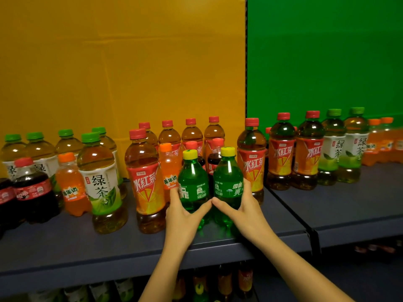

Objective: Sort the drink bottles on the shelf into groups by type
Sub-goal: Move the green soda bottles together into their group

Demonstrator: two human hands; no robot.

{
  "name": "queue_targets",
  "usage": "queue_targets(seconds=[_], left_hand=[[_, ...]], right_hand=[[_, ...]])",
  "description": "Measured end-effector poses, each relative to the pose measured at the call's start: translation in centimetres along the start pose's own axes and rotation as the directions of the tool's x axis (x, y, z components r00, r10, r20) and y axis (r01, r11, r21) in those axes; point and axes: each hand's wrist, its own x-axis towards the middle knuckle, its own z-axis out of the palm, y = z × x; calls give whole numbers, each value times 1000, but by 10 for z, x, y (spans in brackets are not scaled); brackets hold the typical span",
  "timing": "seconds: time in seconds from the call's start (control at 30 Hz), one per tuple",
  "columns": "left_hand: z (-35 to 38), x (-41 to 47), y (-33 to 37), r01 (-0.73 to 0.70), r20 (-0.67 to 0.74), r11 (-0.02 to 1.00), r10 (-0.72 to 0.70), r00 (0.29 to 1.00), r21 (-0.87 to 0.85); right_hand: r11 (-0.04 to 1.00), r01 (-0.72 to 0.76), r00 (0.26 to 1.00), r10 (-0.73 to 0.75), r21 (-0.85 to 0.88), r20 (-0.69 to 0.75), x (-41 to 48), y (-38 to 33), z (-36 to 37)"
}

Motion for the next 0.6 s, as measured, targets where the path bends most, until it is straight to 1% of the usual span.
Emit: queue_targets(seconds=[0.1, 0.2, 0.37, 0.6], left_hand=[[1, -11, 9, -11, 52, 993, 17, 998, -120], [13, -16, 21, 1, 68, 978, 13, 998, -207], [58, -16, 48, 25, 125, 938, 20, 992, -345], [160, -46, 83, 92, 237, 894, 16, 971, -439]], right_hand=[[997, -5, 1000, 6, 82, -15, -14, -7, -12], [995, 2, 999, 3, 101, -49, -25, -15, -33], [998, 18, 992, -10, 65, -122, -37, -27, -89], [1000, -15, 972, 11, -14, -237, -69, -24, -207]])
